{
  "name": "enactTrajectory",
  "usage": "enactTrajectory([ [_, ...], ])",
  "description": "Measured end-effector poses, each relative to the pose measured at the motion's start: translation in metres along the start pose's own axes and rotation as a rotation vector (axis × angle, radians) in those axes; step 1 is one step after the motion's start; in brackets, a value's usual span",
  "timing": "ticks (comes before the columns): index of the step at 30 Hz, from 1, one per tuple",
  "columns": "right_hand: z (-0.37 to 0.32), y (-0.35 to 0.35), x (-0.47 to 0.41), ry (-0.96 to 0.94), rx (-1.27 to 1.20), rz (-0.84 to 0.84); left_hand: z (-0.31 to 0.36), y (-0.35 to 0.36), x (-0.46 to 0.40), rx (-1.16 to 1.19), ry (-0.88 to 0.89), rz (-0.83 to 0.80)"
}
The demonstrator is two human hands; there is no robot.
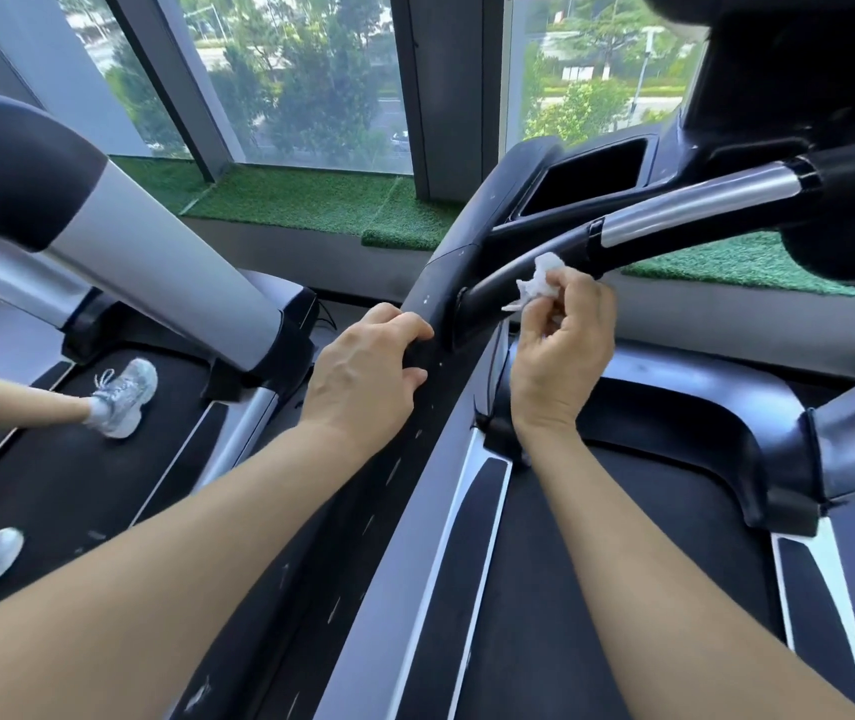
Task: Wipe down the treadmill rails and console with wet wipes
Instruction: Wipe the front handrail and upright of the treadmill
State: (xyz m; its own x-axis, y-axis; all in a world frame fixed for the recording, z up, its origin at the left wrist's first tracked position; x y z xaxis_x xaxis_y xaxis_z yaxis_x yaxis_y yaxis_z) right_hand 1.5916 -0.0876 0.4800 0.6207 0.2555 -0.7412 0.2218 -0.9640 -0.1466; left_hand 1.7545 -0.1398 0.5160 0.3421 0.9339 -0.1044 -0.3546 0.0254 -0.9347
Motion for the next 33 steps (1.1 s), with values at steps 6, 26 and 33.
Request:
enactTrajectory([
  [6, 0.002, 0.031, 0.040, 0.039, -0.093, -0.333, 0.002, -0.001, 0.001, -0.027, 0.006, 0.004],
  [26, 0.008, 0.046, 0.058, 0.298, -0.176, -0.372, 0.003, -0.002, 0.002, -0.029, 0.028, 0.014],
  [33, 0.011, 0.041, 0.057, 0.452, -0.190, -0.214, 0.003, -0.002, 0.003, -0.039, 0.037, 0.019],
])
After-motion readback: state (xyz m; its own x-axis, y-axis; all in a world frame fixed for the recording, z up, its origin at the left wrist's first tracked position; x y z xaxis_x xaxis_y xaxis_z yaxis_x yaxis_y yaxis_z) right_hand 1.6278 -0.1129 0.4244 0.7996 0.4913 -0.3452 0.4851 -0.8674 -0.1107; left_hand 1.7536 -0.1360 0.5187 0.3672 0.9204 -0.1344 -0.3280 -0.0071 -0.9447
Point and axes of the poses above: each hand's wrist, its own x-axis away from the middle knuckle, its own y-axis out of the palm, z = x × y, the point moved 6 cm from there along -x, towards the middle knuckle, and after that the axes turned 11 degrees about -y, right-handed, at the moved point
